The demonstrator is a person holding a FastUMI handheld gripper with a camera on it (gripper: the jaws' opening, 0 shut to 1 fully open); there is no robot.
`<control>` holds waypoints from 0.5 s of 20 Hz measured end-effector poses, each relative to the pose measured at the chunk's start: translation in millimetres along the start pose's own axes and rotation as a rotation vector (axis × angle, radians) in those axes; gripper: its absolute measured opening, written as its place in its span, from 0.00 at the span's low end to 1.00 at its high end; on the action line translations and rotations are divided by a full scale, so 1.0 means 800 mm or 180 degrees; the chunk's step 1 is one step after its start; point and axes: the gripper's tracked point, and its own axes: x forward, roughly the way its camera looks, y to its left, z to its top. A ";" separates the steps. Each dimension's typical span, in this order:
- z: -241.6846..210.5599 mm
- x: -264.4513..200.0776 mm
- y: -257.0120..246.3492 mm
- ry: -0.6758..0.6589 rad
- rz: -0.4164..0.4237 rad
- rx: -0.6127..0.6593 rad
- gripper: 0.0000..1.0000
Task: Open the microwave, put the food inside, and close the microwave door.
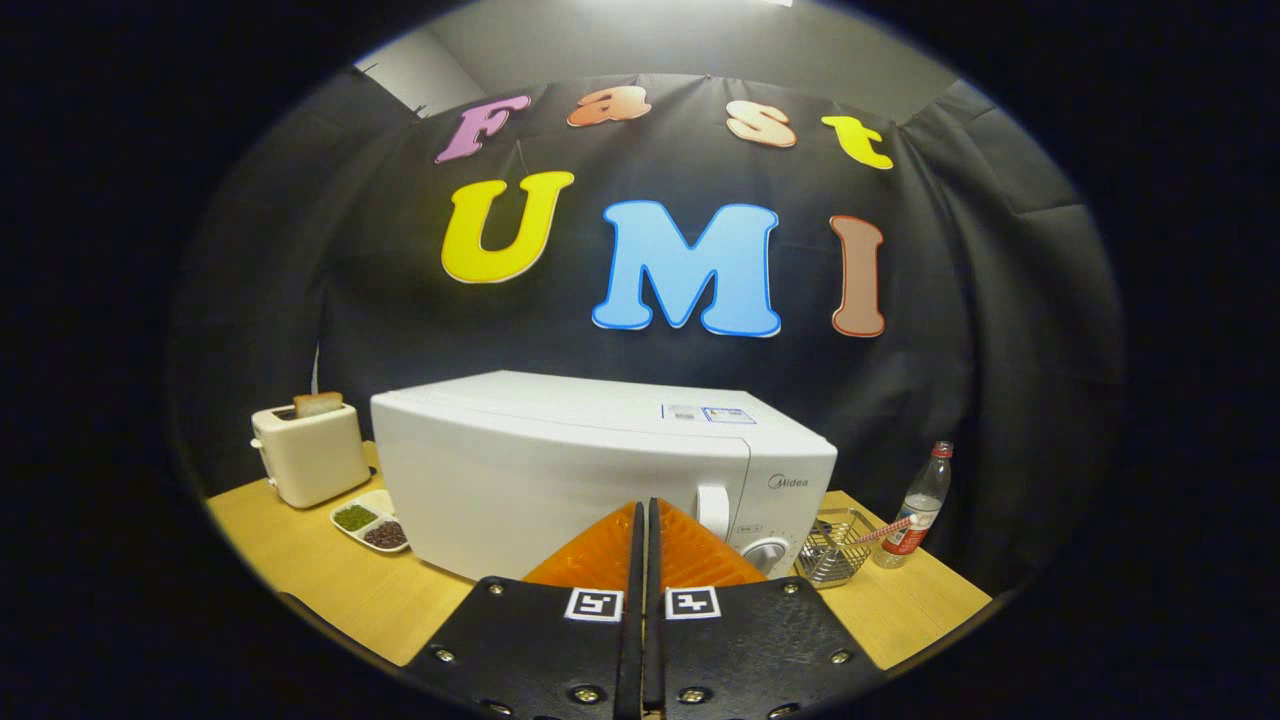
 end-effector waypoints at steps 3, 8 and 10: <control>0.049 -0.047 -0.005 -0.0149 0.0077 0.0029 0.01; 0.142 -0.116 0.000 -0.0487 0.0237 0.0064 0.01; 0.173 -0.137 -0.003 -0.0633 0.0230 -0.0005 0.01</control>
